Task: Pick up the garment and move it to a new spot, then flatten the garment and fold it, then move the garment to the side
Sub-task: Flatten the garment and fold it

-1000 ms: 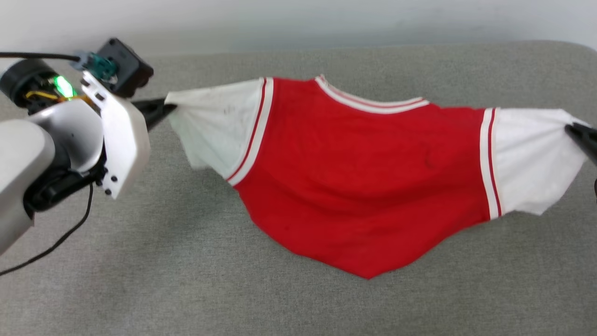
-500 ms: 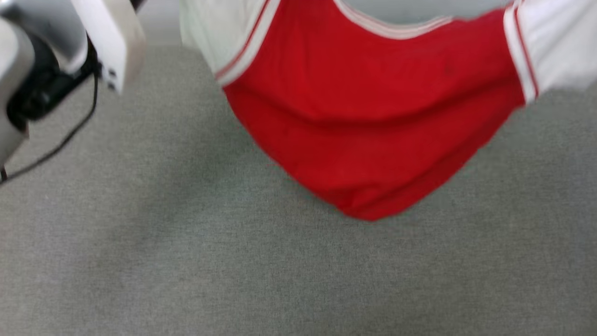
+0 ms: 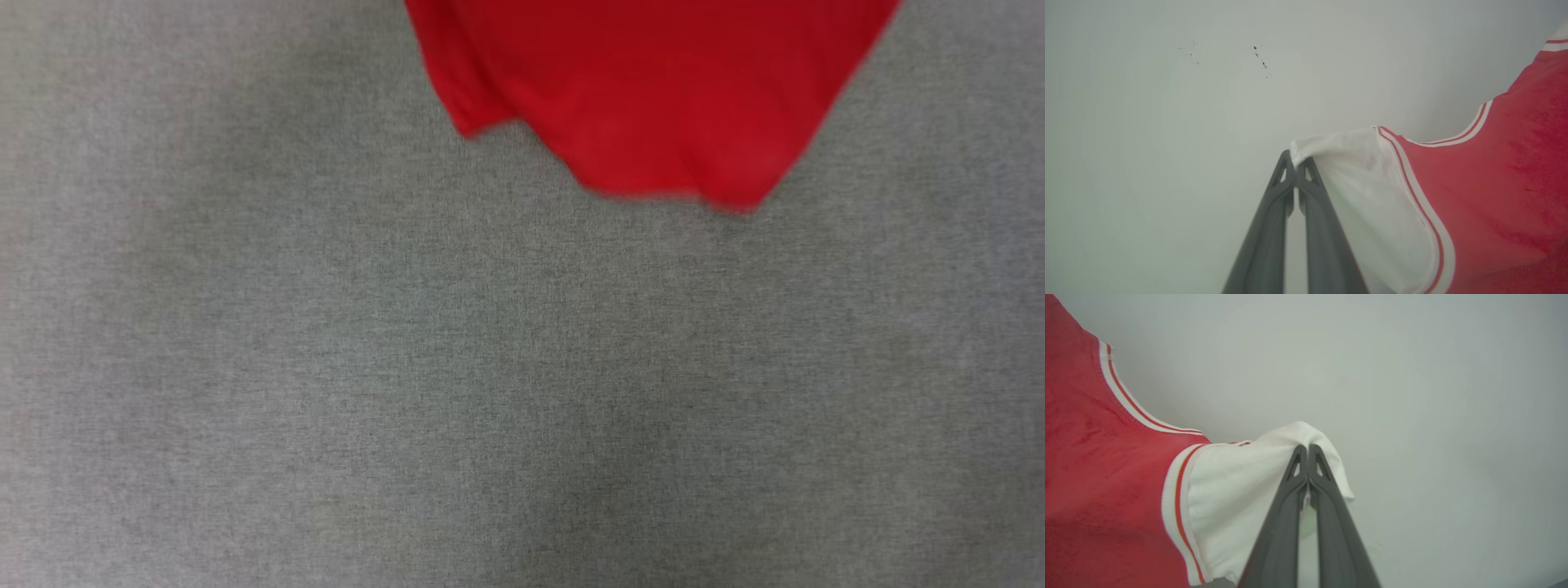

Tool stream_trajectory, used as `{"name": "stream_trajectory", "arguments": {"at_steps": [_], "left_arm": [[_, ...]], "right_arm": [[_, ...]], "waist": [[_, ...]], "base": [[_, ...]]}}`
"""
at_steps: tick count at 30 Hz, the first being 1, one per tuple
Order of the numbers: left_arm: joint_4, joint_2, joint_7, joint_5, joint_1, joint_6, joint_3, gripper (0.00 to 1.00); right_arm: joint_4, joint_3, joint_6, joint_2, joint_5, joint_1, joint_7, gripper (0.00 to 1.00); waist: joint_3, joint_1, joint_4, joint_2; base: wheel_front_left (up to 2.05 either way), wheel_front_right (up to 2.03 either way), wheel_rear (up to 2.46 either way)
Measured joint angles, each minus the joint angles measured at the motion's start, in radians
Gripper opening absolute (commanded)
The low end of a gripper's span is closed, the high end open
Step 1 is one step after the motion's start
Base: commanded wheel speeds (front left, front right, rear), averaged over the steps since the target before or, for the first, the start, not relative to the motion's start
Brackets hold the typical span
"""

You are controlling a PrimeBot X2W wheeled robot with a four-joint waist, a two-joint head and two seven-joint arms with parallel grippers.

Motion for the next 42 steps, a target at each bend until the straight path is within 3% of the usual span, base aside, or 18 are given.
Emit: {"name": "stream_trajectory", "arguments": {"at_steps": [10, 18, 25, 30, 38, 42], "left_arm": [[0.164, -0.083, -0.1, 0.028, -0.202, -0.02, 0.042, 0.0], [0.292, -0.115, -0.142, 0.019, -0.197, -0.055, 0.007, 0.0], [0.364, -0.138, -0.187, -0.043, -0.051, -0.067, -0.038, 0.0], [0.342, -0.135, -0.233, -0.113, 0.118, -0.068, -0.079, 0.0], [0.275, -0.06, -0.294, -0.202, 0.457, -0.067, -0.098, 0.0], [0.2, -0.022, -0.302, -0.233, 0.657, -0.035, -0.088, 0.0]], "right_arm": [[0.213, 0.05, 0.0, 0.083, -0.082, -0.294, -0.122, 0.0], [0.366, 0.105, 0.0, 0.121, -0.082, -0.305, -0.202, 0.0], [0.484, 0.157, 0.0, 0.177, -0.029, -0.164, -0.29, 0.0], [0.536, 0.197, 0.0, 0.21, 0.019, -0.016, -0.363, 0.0], [0.537, 0.267, 0.0, 0.209, 0.132, 0.282, -0.456, 0.0], [0.479, 0.31, 0.0, 0.186, 0.188, 0.44, -0.482, 0.0]], "waist": [[0.068, 0.0, 0.018, 0.0], [0.082, 0.0, 0.018, 0.0], [0.068, 0.0, 0.016, 0.0], [0.032, 0.0, 0.015, 0.0], [-0.063, -0.0001, 0.01, 0.0], [-0.121, -0.0002, 0.004, 0.0]], "base": [[0.0, 0.0, 0.0], [0.0, 0.0, 0.0], [0.0, 0.0, 0.0], [0.0, 0.0, 0.0], [0.0, 0.0, 0.0], [0.0, 0.0, 0.0]]}}
